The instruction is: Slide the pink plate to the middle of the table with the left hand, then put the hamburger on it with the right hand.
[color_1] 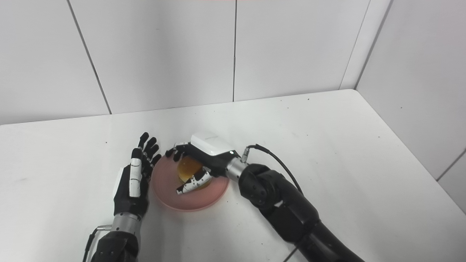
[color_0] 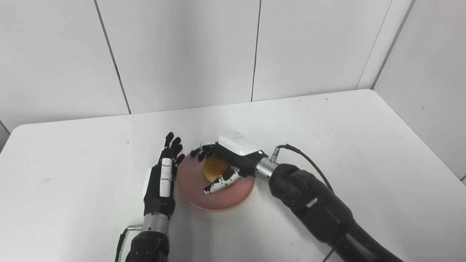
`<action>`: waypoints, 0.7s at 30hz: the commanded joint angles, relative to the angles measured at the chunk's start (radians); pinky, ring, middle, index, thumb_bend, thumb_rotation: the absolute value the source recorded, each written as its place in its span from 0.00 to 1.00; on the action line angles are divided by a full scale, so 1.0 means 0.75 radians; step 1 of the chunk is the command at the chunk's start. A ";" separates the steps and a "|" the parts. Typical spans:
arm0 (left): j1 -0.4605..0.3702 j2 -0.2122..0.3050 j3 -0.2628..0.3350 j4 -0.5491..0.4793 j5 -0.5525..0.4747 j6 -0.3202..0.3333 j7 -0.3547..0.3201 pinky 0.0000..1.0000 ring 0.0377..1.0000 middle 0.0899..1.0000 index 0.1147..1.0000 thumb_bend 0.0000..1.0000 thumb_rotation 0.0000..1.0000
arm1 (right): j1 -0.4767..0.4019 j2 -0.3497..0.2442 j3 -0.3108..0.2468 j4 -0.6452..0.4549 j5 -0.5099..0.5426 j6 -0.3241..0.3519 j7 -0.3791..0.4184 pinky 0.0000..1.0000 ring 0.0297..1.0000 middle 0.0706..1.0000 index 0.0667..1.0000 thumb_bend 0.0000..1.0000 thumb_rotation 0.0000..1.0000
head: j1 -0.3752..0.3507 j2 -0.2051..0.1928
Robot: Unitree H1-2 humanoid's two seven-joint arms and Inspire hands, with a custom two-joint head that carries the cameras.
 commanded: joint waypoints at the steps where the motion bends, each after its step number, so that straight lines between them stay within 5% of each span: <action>1: 0.048 -0.008 -0.017 0.014 0.008 -0.009 -0.009 0.90 0.96 0.95 0.96 0.70 1.00 | -0.028 0.008 -0.042 -0.077 0.042 -0.036 -0.019 0.85 0.94 0.96 0.90 0.69 0.41 | 0.002 -0.001; 11: 0.051 -0.024 -0.018 0.025 0.027 -0.014 0.022 0.95 0.96 0.96 0.95 0.73 1.00 | 0.100 0.024 -0.191 -0.273 0.180 0.020 -0.018 0.84 1.00 1.00 0.98 0.71 0.49 | 0.030 -0.023; 21: 0.062 -0.030 -0.019 0.048 0.018 -0.060 0.020 0.96 0.97 0.97 0.96 0.72 1.00 | 0.257 0.144 -0.454 -0.182 0.445 -0.141 -0.235 0.93 0.98 1.00 1.00 0.72 0.74 | 0.068 -0.058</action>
